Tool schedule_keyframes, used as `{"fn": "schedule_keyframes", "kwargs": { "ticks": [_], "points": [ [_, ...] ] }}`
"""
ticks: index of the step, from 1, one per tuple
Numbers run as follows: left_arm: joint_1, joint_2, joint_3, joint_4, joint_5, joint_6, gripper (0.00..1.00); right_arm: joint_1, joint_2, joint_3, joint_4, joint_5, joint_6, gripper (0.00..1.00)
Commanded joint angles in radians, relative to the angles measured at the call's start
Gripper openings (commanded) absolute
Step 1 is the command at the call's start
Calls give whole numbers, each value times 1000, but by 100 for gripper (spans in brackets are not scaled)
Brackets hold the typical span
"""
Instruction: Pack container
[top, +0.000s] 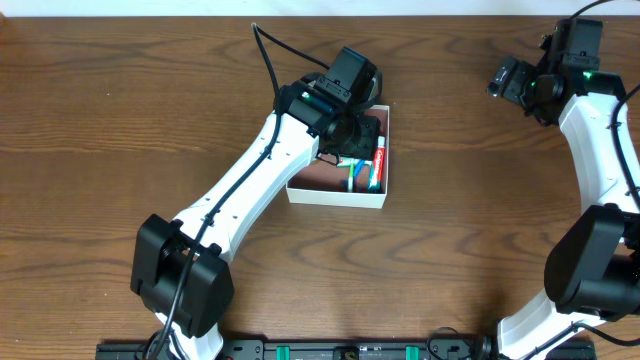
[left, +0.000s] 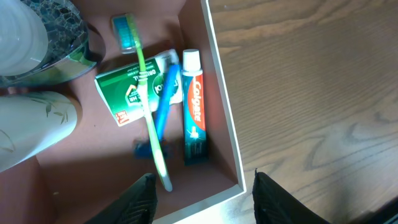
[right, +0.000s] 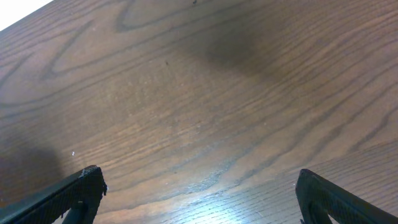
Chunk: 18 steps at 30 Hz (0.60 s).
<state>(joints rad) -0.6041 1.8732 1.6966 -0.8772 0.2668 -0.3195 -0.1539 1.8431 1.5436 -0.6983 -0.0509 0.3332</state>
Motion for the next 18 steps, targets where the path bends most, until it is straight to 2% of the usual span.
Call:
{"fn": "schedule_keyframes", "kwargs": {
  "ticks": [1, 6, 11, 14, 18],
  "points": [
    [1, 3, 9, 1, 6, -3, 51, 3, 8, 13, -1, 9, 14, 99],
    [3, -18, 11, 5, 6, -3, 51, 3, 8, 13, -1, 9, 14, 99],
    [5, -114, 34, 4, 2, 21, 52, 3, 8, 13, -1, 9, 14, 99],
    [5, -207, 39, 3, -71, 23, 53, 3, 8, 13, -1, 9, 14, 99],
    [19, -357, 39, -16, -238, 23, 63, 3, 8, 13, -1, 9, 14, 99]
  ]
}}
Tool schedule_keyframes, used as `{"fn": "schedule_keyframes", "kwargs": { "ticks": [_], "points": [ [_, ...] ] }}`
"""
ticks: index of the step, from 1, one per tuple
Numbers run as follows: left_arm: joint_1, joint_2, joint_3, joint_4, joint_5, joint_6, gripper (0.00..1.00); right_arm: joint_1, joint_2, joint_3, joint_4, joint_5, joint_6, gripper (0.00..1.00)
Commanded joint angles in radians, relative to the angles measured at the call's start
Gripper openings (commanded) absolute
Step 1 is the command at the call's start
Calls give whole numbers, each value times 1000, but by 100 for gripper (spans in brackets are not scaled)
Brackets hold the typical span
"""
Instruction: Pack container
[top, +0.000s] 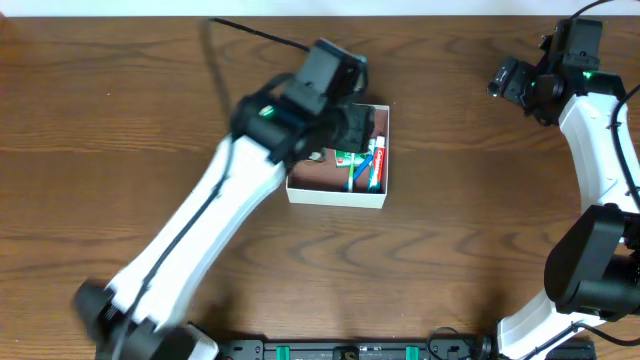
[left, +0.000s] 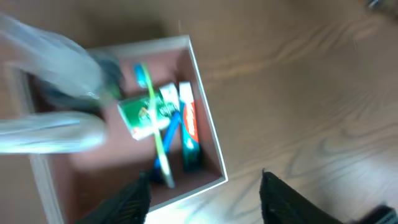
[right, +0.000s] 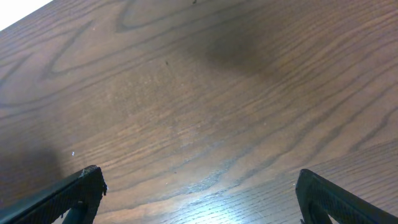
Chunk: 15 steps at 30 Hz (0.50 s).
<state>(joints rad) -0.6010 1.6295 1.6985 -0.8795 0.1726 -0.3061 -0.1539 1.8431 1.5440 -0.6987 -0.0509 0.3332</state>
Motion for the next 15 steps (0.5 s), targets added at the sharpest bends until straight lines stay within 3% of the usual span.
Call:
{"fn": "schedule_keyframes", "kwargs": {
  "ticks": [1, 10, 15],
  "points": [
    [26, -146, 37, -24, -174, 10, 65, 3, 9, 13, -1, 9, 14, 99],
    [275, -386, 36, -219, -268, 10, 73, 3, 8, 13, -1, 9, 14, 99],
    [398, -415, 36, -312, -268, 10, 88, 3, 8, 13, -1, 9, 14, 99]
  ]
}}
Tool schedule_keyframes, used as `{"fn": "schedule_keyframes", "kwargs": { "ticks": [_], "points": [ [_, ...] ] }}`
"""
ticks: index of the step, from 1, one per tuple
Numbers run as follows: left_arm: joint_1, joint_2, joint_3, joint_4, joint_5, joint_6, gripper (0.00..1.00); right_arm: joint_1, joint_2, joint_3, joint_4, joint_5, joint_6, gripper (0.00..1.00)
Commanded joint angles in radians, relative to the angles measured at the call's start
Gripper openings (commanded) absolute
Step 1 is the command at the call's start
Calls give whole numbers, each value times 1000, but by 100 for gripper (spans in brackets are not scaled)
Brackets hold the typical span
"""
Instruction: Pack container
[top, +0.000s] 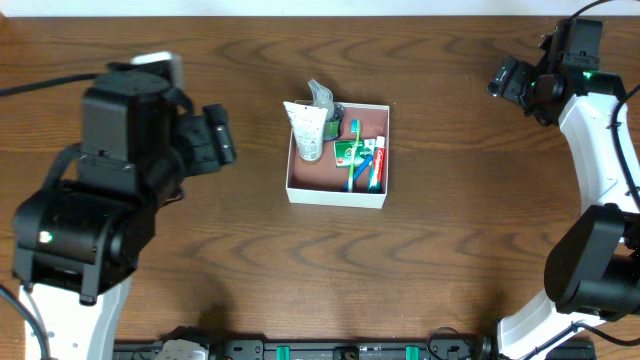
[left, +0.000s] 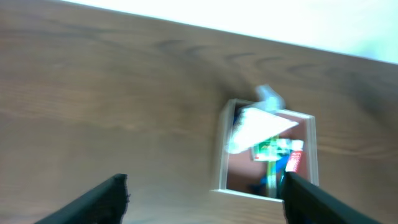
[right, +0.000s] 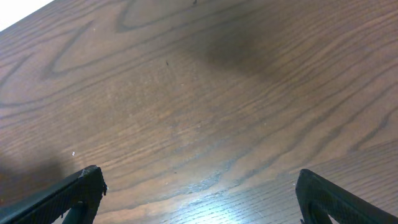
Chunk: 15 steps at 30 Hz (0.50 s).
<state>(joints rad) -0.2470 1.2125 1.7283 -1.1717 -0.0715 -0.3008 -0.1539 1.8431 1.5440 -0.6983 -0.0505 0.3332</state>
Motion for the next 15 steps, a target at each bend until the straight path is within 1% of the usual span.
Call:
{"fn": "schedule_keyframes", "kwargs": {
  "ticks": [1, 2, 15],
  "points": [
    [57, 2, 6, -28, -24, 3, 92, 3, 8, 13, -1, 9, 14, 99],
    [63, 3, 6, -32, -24, 3, 98, 3, 8, 13, -1, 9, 14, 99],
    [65, 5, 5, -40, -24, 4, 98, 3, 8, 13, -1, 9, 14, 99]
  ]
}}
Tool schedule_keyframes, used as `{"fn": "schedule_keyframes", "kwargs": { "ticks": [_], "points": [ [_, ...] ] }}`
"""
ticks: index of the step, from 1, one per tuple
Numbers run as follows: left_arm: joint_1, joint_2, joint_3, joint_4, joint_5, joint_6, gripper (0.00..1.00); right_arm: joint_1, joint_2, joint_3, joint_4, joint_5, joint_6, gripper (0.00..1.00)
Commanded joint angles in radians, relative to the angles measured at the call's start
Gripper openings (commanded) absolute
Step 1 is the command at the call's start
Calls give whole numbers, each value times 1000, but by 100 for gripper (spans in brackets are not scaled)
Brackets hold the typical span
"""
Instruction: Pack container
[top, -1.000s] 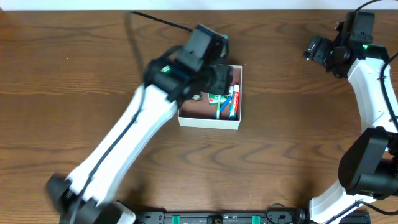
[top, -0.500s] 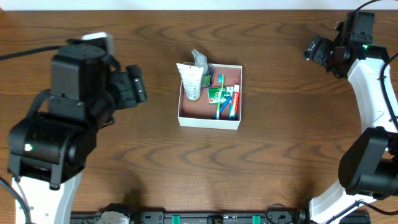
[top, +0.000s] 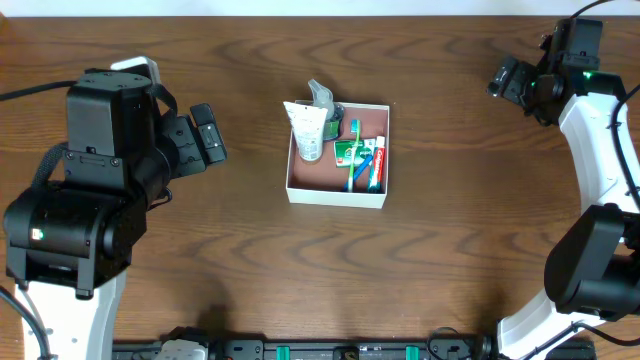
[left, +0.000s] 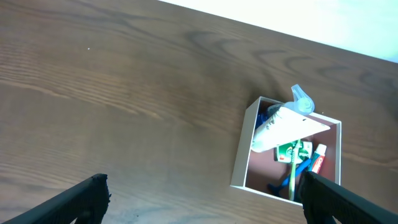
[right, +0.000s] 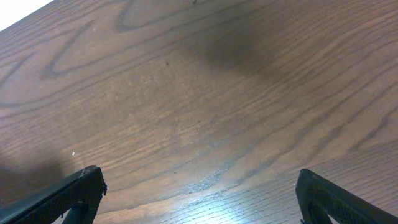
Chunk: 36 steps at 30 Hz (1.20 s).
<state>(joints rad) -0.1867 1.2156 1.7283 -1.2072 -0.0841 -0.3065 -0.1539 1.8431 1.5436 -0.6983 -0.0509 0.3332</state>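
A white box (top: 337, 190) (left: 242, 160) with a reddish floor sits mid-table. Inside lie a white tube (top: 308, 128) (left: 287, 128), a clear-topped bottle (top: 320, 96), a green packet (top: 347, 151), a green toothbrush (top: 352, 160), a blue toothbrush and a red-and-white toothpaste (top: 377, 163) (left: 314, 160). My left gripper (top: 208, 137) (left: 205, 199) is open, high over the table left of the box, holding nothing. My right gripper (top: 507, 80) (right: 202, 196) is open over bare wood at the far right.
The dark wooden table (top: 440, 250) surrounds the box. A pale wall edge (left: 261, 12) runs along the table's far side. The left arm's bulk (top: 90, 200) covers the left part of the overhead view.
My left gripper has shifted slightly; the box now shows sharply and a bit farther right in its view. The box contents and right arm are unchanged.
My left gripper was open low inside the box over the toothbrushes and toothpaste. Then it was higher above the box. Then it stood far to the left, and it remains there now. The right arm stayed still throughout.
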Motion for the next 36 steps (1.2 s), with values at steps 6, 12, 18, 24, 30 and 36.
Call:
{"fn": "schedule_keyframes", "kwargs": {
  "ticks": [6, 12, 18, 24, 30, 36],
  "points": [
    [5, -5, 6, -53, -45, 72, 98, 3, 8, 13, -1, 9, 14, 99],
    [27, -40, -17, -113, -115, 2, 98, 3, 8, 13, -1, 9, 14, 99],
    [36, -225, -209, 266, -111, 68, 98, 3, 8, 13, -1, 9, 14, 99],
    [108, -457, -522, 641, -50, 71, 98, 3, 8, 13, -1, 9, 14, 99],
    [193, -668, -863, 1007, 150, 142, 98, 3, 8, 13, -1, 9, 14, 99],
    [262, -869, -1214, 1347, 320, 232, 98, 3, 8, 13, -1, 9, 14, 99]
  ]
}}
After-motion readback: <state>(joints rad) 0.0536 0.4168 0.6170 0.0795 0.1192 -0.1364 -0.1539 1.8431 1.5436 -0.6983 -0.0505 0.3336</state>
